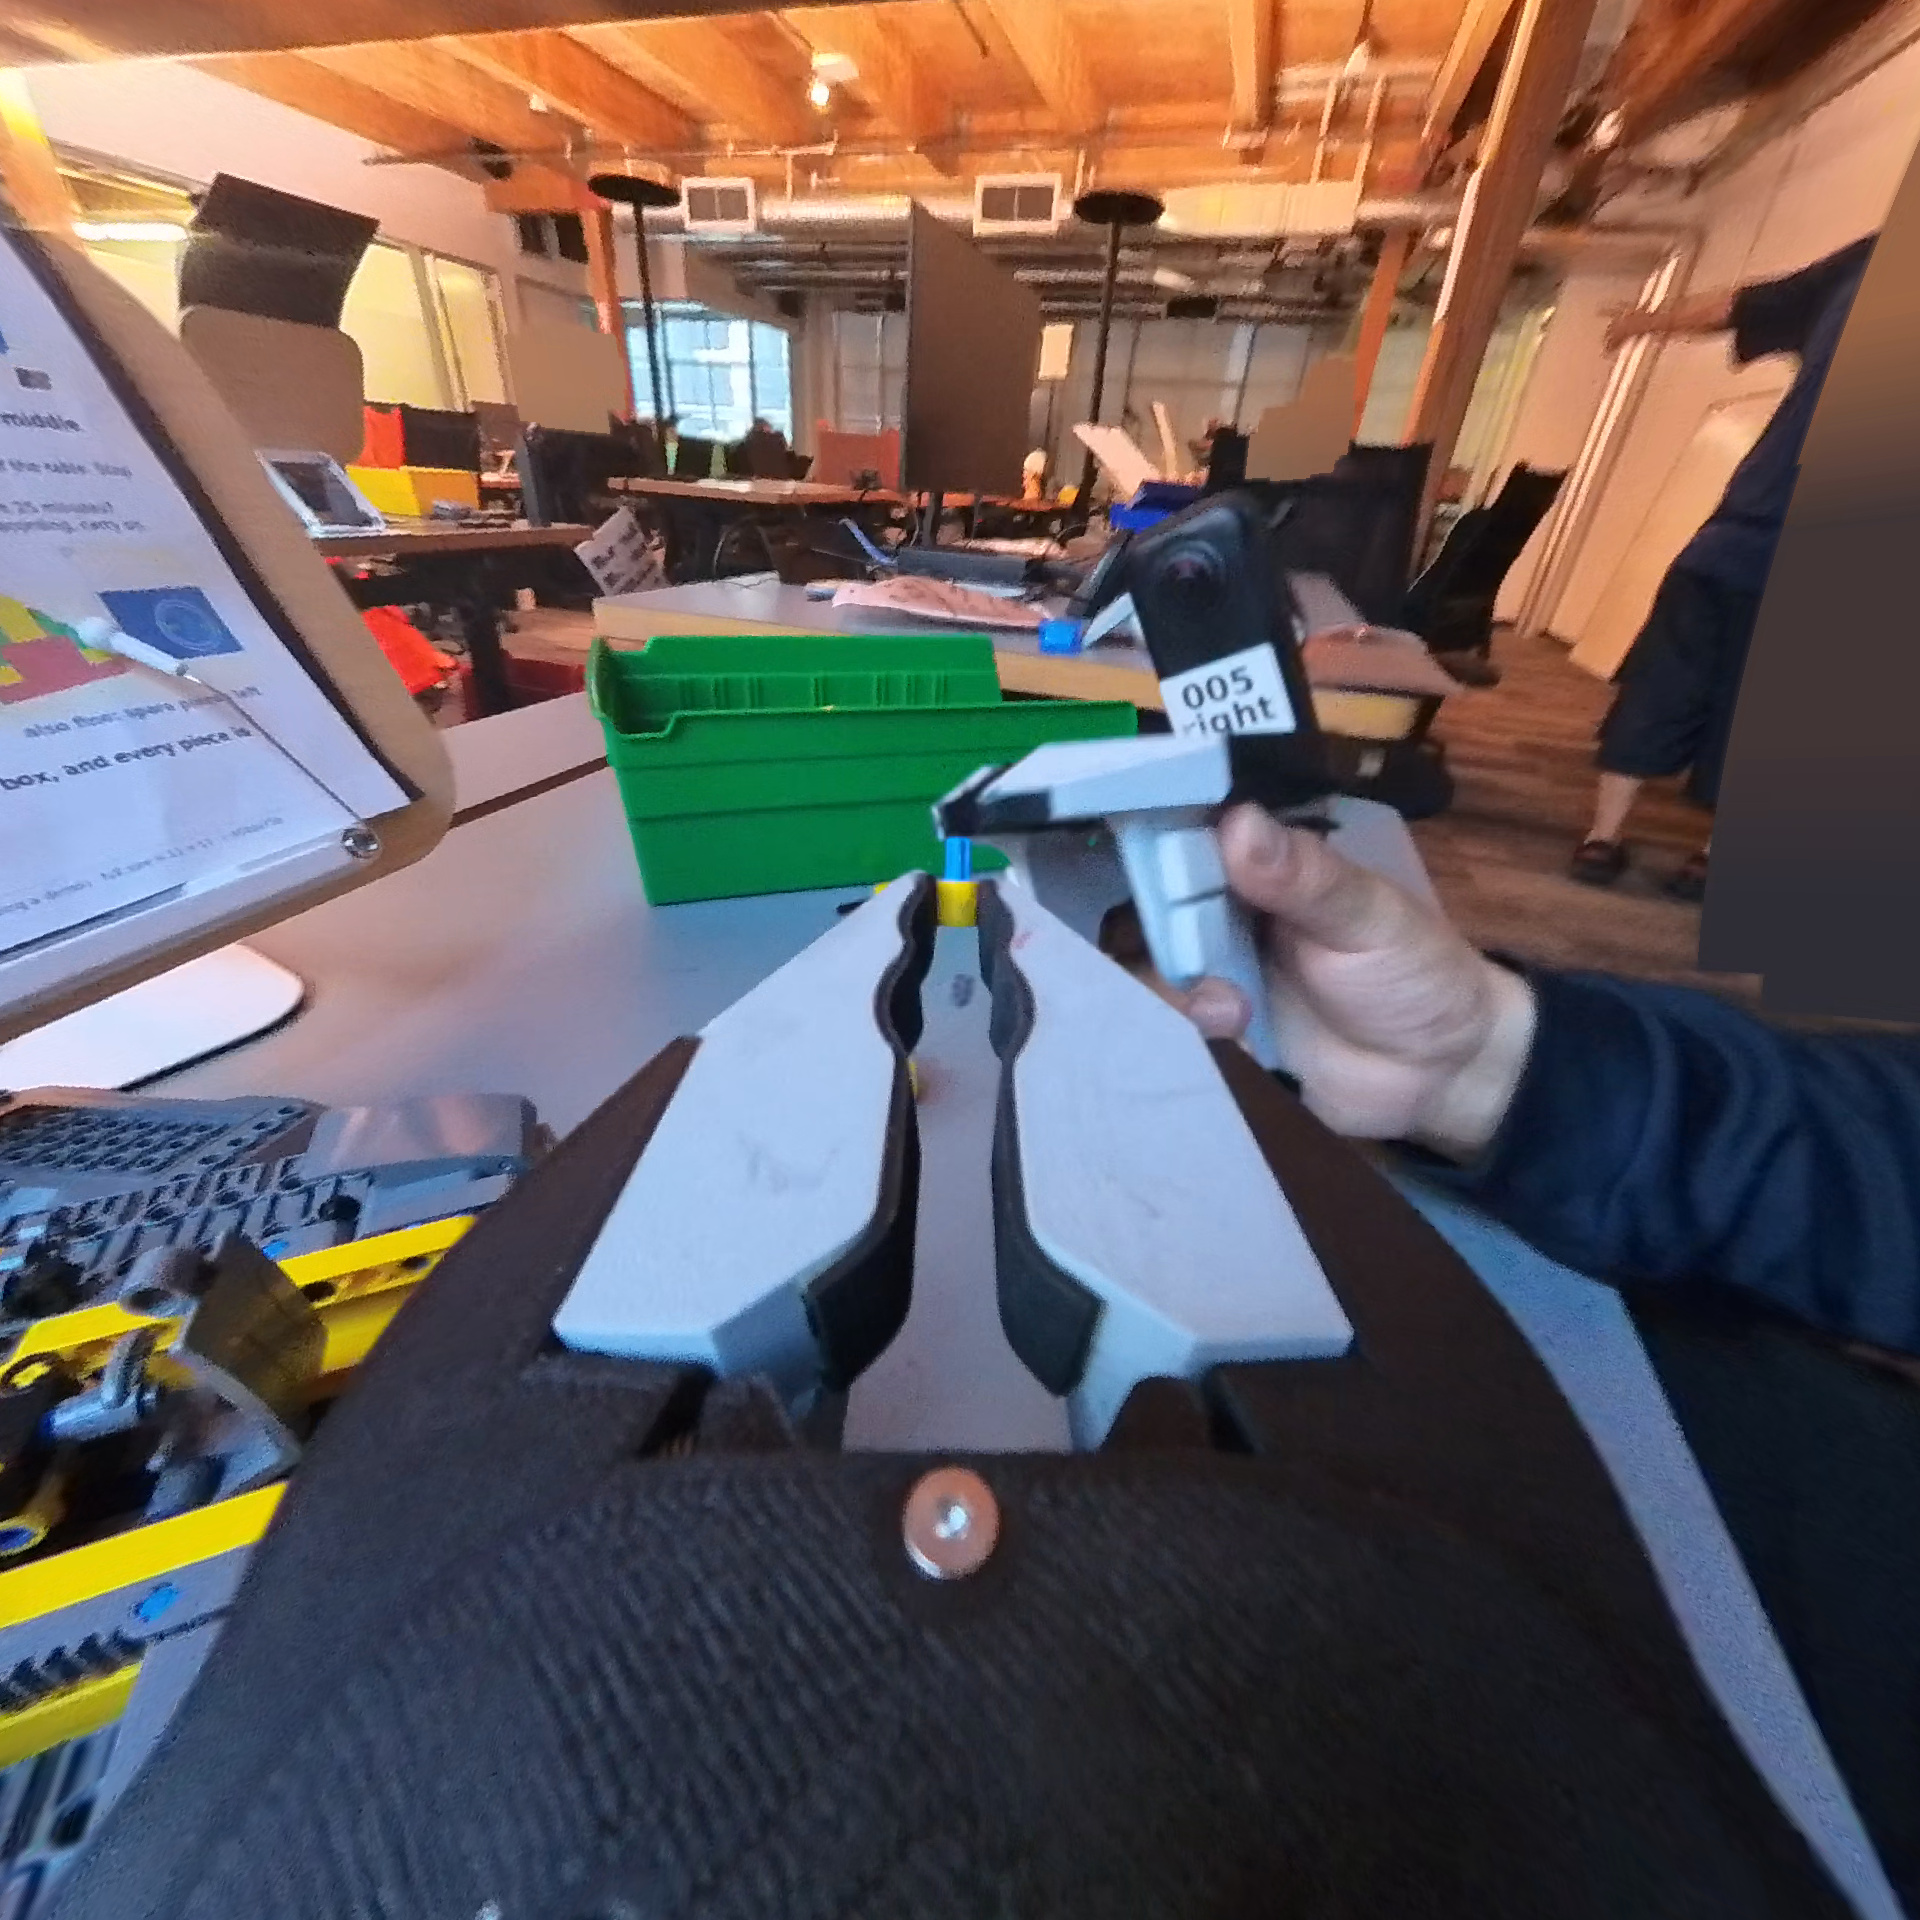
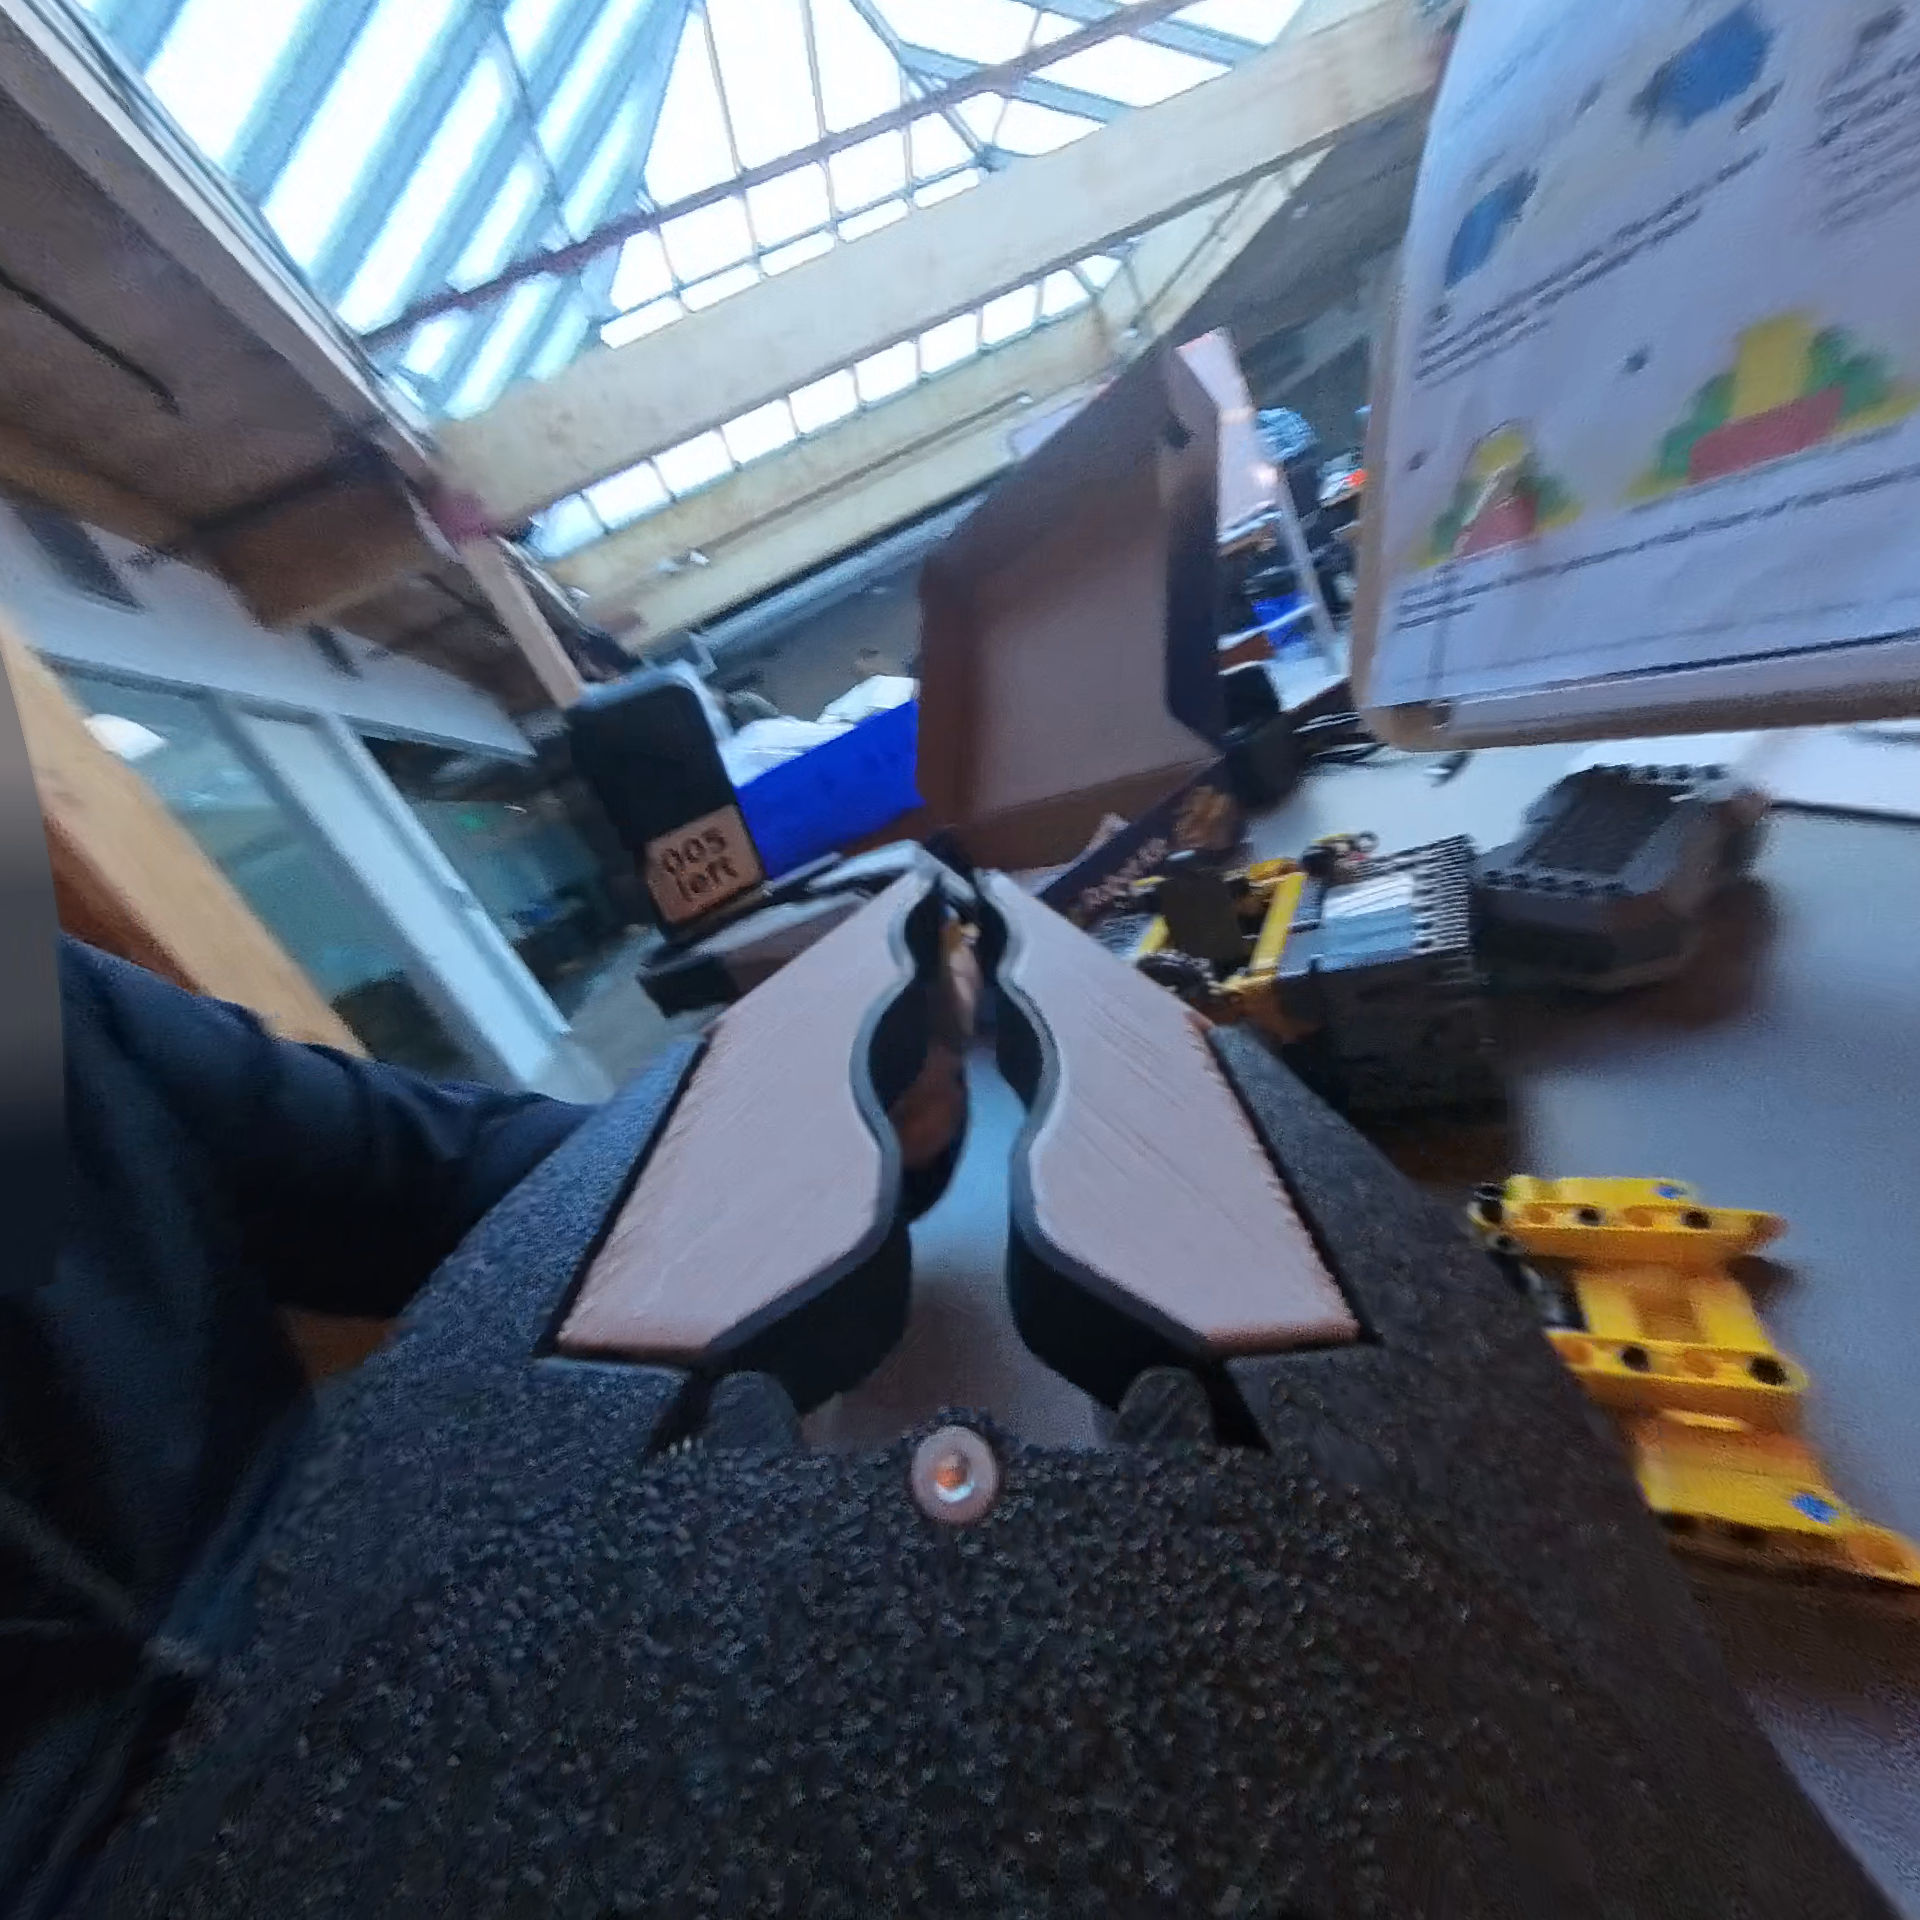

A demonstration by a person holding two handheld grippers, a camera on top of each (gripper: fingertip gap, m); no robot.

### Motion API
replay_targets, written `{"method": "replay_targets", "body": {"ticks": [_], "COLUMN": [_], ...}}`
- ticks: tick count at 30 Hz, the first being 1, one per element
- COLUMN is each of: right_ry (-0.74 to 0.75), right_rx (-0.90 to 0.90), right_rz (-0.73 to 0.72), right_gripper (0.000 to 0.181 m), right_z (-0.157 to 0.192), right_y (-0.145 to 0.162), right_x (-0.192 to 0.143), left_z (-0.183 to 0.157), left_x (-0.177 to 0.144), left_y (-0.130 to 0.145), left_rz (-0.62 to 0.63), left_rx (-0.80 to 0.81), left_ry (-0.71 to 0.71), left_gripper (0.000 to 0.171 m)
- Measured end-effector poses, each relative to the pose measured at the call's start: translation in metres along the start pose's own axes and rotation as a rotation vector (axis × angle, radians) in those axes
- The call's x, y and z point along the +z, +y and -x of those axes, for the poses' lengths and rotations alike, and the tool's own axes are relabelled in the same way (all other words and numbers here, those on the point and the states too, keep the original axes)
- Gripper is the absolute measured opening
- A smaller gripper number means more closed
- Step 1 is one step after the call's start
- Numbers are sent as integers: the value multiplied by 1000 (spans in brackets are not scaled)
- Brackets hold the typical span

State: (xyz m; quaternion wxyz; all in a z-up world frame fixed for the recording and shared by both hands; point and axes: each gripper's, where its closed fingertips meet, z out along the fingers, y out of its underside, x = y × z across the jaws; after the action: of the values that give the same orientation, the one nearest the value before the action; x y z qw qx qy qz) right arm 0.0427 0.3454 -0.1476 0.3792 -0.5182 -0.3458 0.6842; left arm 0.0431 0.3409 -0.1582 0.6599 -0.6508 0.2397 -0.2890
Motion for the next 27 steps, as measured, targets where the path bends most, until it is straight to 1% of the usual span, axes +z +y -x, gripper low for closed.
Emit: {"method": "replay_targets", "body": {"ticks": [1, 2, 3, 4, 6, 8, 10, 12, 13, 14, 16, 18, 21, 23, 27], "right_ry": [-27, -34, -26, -6, 48, 69, 160, 243, 260, 274, 279, 242, 222, 216, 203], "right_rx": [35, 38, 7, -53, -197, -337, -506, -663, -721, -764, -807, -806, -772, -764, -776], "right_rz": [-14, -20, -13, 0, 24, 97, 180, 218, 230, 243, 258, 251, 204, 187, 172], "right_gripper": [13, 20, 21, 21, 33, 33, 32, 32, 31, 26, 23, 21, 17, 12, 9], "right_z": [1, 2, 3, 4, 6, 12, 4, 1, 3, 4, 6, 11, 15, 16, 20], "right_y": [-2, -4, -5, -5, -5, 4, 13, 15, 17, 19, 23, 26, 21, 18, 18], "right_x": [0, 0, -1, -2, -4, -7, -12, -17, -16, -15, -11, -7, -6, -8, -9], "left_z": [1, -1, -4, -4, 1, 3, 2, 1, 1, -2, -12, -20, -24, -27, -28], "left_x": [2, 3, 3, 3, 2, 0, -2, -3, -2, -2, -1, 1, 2, 2, 2], "left_y": [3, 3, 1, -1, 1, 0, -4, -3, -1, 0, -3, -3, -4, -4, -7], "left_rz": [23, 20, -7, -29, -39, -62, -89, -88, -88, -90, -94, -93, -105, -103, -113], "left_rx": [15, 9, -37, -116, -286, -451, -629, -794, -871, -940, -1035, -1104, -1148, -1148, -1151], "left_ry": [-11, 0, 34, 63, 104, 151, 233, 295, 323, 366, 458, 518, 560, 575, 589], "left_gripper": [6, 6, 6, 5, 6, 6, 6, 5, 5, 5, 5, 5, 5, 5, 5]}}
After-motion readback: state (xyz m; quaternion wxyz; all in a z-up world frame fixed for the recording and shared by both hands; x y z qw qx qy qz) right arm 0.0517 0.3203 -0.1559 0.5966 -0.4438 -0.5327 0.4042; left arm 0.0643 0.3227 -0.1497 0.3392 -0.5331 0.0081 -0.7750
